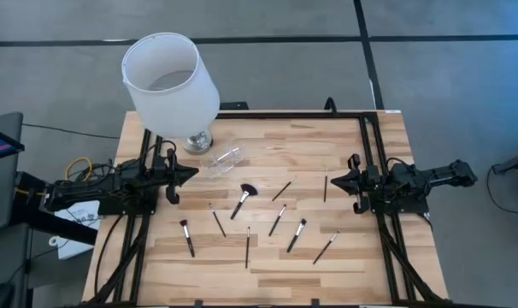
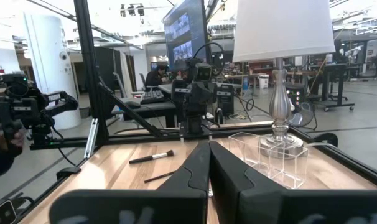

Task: Put items in baskets/containers
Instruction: Put the black eyebrow brush in the transparent organizer

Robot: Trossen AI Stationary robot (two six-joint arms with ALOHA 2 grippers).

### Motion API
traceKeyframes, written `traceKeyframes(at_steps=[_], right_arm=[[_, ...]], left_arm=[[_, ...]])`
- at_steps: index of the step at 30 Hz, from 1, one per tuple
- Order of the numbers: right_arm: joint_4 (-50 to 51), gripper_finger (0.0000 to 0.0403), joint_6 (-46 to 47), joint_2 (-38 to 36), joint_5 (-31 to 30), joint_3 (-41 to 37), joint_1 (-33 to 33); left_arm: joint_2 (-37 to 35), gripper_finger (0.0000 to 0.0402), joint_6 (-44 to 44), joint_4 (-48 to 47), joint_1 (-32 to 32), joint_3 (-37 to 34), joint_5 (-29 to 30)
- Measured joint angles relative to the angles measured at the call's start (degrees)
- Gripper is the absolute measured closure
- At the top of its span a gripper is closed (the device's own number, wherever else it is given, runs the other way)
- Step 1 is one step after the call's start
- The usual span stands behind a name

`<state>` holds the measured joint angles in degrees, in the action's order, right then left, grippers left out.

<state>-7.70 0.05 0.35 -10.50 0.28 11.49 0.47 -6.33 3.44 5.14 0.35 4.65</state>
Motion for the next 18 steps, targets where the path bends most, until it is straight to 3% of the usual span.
traceKeyframes(at_steps=[15, 18], right_arm=[[0.0, 0.0403, 0.0, 0.0, 0.0, 0.0, 0.0], [0.0, 0.0403, 0.0, 0.0, 0.0, 0.0, 0.0]], left_arm=[[0.0, 0.0389, -0.6, 1.0, 0.0, 0.0, 0.0], [0.0, 0.0389, -5.3, 0.9, 0.0, 0.0, -1.6]])
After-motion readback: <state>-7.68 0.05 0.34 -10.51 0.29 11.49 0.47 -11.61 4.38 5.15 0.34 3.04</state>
